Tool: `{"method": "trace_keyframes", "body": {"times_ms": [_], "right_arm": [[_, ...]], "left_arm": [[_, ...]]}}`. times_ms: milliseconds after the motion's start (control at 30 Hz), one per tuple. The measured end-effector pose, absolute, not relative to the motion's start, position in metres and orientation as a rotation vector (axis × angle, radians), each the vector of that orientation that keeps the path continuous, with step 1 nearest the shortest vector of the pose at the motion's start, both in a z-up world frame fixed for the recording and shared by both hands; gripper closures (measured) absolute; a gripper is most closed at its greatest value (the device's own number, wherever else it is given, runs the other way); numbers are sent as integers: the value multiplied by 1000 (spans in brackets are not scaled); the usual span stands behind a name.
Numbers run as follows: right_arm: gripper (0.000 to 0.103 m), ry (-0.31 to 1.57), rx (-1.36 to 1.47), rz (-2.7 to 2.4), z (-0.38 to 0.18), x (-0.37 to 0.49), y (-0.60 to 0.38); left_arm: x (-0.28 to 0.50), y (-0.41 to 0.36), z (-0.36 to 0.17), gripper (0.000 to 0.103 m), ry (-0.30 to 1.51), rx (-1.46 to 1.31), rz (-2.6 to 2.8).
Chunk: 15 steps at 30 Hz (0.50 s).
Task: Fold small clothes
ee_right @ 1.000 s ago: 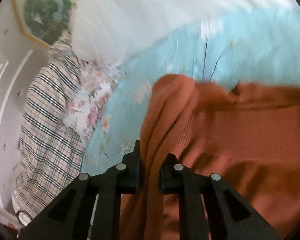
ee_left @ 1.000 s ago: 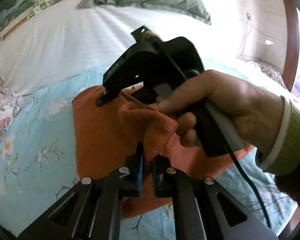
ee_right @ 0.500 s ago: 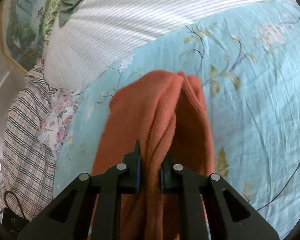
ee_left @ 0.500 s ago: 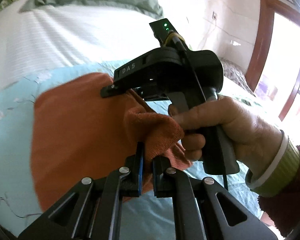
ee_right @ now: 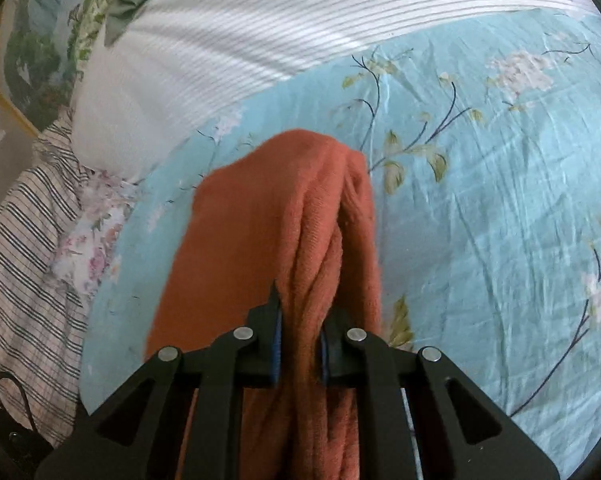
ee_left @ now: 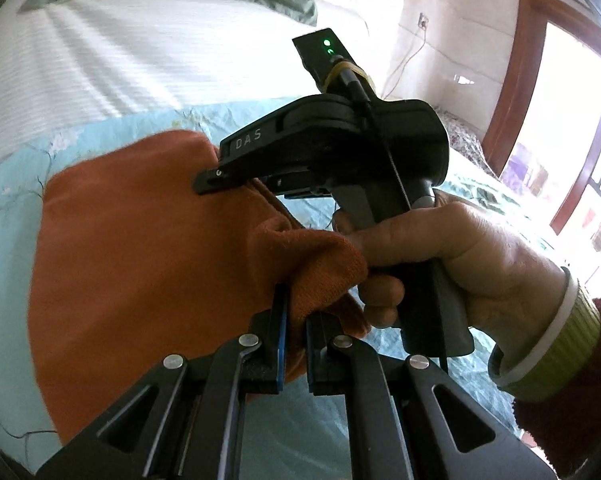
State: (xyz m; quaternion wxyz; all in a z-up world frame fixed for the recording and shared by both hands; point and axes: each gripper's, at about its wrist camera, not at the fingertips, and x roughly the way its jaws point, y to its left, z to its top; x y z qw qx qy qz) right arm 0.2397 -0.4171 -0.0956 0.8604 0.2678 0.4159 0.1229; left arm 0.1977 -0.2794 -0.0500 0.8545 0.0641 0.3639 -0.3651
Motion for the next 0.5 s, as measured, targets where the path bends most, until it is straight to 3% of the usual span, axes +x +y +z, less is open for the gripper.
{"method": "trace_keyframes", "body": {"times_ms": [67, 133, 167, 233, 267, 300, 400, 500], "right_arm": [[78, 877, 597, 250, -98, 237, -421], [66, 863, 614, 226, -92, 228, -424], [51, 850, 611, 209, -87, 221, -425], [29, 808, 599, 179, -77, 205, -428], [24, 792, 594, 170, -74, 199, -429], [24, 783, 592, 165, -72, 193, -429], [24, 805, 622, 179, -77, 183, -433], [24, 833, 656, 185, -89, 180, -436]], "left_arm": [[203, -282, -58, 93, 799, 138, -768], [207, -276, -61, 88, 828, 120, -773], [207, -269, -61, 85, 834, 107, -780], [204, -252, -57, 58, 834, 91, -778], [202, -243, -54, 50, 830, 84, -769], [200, -231, -51, 41, 823, 72, -753], [203, -191, -43, 25, 824, 11, -699], [220, -149, -42, 20, 844, -77, -628]]}}
